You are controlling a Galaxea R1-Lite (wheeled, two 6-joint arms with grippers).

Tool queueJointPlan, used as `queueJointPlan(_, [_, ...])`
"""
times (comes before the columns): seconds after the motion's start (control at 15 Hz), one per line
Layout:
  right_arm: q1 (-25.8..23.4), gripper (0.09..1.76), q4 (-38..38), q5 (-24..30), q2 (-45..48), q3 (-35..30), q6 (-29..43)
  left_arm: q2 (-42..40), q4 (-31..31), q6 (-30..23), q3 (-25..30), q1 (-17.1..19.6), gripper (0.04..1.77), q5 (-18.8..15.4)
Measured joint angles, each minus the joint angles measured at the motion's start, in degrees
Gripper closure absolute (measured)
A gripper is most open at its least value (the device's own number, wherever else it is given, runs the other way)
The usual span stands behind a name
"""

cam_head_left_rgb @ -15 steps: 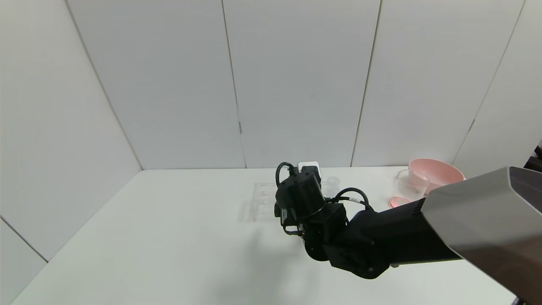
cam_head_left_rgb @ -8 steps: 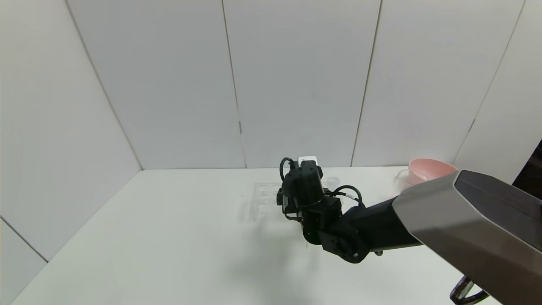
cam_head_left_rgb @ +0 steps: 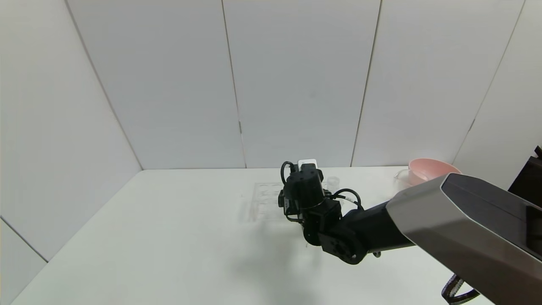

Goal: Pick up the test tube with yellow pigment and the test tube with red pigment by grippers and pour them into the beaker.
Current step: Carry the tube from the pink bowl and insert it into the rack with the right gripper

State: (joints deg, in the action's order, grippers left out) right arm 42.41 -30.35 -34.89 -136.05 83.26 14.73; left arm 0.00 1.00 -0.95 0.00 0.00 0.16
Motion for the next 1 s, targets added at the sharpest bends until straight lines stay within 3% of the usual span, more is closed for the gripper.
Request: queueJointPlan(1.0, [0.0,0.14,0.2,-0.1,0.8,-0.6,0.4,0.0,0.0,0.0,0.0,0.0,0.09,0.0])
